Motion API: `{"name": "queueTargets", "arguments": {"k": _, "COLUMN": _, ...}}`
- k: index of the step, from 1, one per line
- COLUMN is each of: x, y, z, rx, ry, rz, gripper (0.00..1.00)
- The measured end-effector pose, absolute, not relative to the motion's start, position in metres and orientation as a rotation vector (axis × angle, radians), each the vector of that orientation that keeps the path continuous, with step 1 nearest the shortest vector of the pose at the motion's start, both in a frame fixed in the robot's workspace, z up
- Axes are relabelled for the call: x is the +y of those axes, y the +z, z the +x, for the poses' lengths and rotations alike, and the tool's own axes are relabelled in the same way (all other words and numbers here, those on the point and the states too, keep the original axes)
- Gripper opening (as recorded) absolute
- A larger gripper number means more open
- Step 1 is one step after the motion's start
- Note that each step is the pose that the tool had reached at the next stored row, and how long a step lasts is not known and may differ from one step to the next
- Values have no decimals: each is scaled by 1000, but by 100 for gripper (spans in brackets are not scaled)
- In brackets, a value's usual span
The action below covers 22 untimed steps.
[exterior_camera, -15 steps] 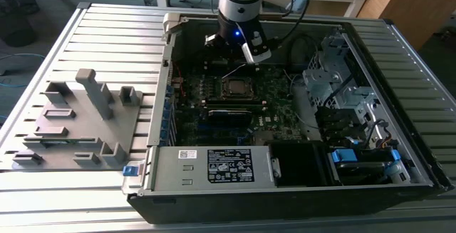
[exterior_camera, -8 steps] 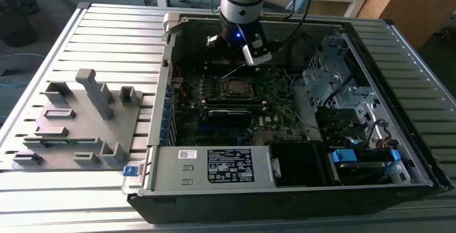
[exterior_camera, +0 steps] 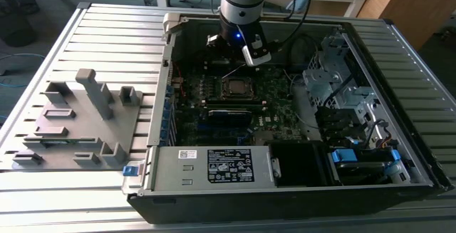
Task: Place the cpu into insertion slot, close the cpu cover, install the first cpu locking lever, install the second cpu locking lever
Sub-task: 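Install the first cpu locking lever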
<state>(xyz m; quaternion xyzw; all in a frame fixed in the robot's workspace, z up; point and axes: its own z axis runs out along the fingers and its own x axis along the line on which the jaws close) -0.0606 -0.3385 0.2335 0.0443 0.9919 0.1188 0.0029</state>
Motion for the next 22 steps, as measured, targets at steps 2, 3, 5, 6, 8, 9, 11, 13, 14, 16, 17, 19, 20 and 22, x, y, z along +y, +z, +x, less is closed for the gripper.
{"name": "queueTargets", "arguments": {"k": 2, "x": -338, "y": 232, "z": -61, "rx": 3110, "ry": 376, "rz": 139, "gripper": 10}}
{"name": "queueTargets", "arguments": {"k": 3, "x": -338, "y": 231, "z": -61, "rx": 3110, "ry": 380, "rz": 139, "gripper": 10}}
{"name": "queueTargets", "arguments": {"k": 5, "x": -338, "y": 230, "z": -60, "rx": 3110, "ry": 381, "rz": 139, "gripper": 10}}
{"name": "queueTargets", "arguments": {"k": 6, "x": -338, "y": 230, "z": -60, "rx": 3110, "ry": 381, "rz": 139, "gripper": 10}}
{"name": "queueTargets", "arguments": {"k": 8, "x": -338, "y": 230, "z": -58, "rx": 3110, "ry": 381, "rz": 139, "gripper": 10}}
{"name": "queueTargets", "arguments": {"k": 9, "x": -338, "y": 229, "z": -57, "rx": 3110, "ry": 381, "rz": 139, "gripper": 10}}
{"name": "queueTargets", "arguments": {"k": 11, "x": -338, "y": 228, "z": -55, "rx": 3110, "ry": 381, "rz": 139, "gripper": 10}}
{"name": "queueTargets", "arguments": {"k": 13, "x": -338, "y": 227, "z": -54, "rx": 3110, "ry": 381, "rz": 139, "gripper": 10}}
{"name": "queueTargets", "arguments": {"k": 14, "x": -338, "y": 226, "z": -53, "rx": 3110, "ry": 381, "rz": 139, "gripper": 10}}
{"name": "queueTargets", "arguments": {"k": 16, "x": -338, "y": 225, "z": -52, "rx": 3110, "ry": 381, "rz": 139, "gripper": 10}}
{"name": "queueTargets", "arguments": {"k": 17, "x": -338, "y": 224, "z": -52, "rx": 3110, "ry": 381, "rz": 139, "gripper": 10}}
{"name": "queueTargets", "arguments": {"k": 19, "x": -338, "y": 224, "z": -52, "rx": 3109, "ry": 381, "rz": 139, "gripper": 10}}
{"name": "queueTargets", "arguments": {"k": 20, "x": -338, "y": 223, "z": -52, "rx": 3108, "ry": 381, "rz": 139, "gripper": 10}}
{"name": "queueTargets", "arguments": {"k": 22, "x": -338, "y": 223, "z": -52, "rx": 3105, "ry": 381, "rz": 138, "gripper": 10}}
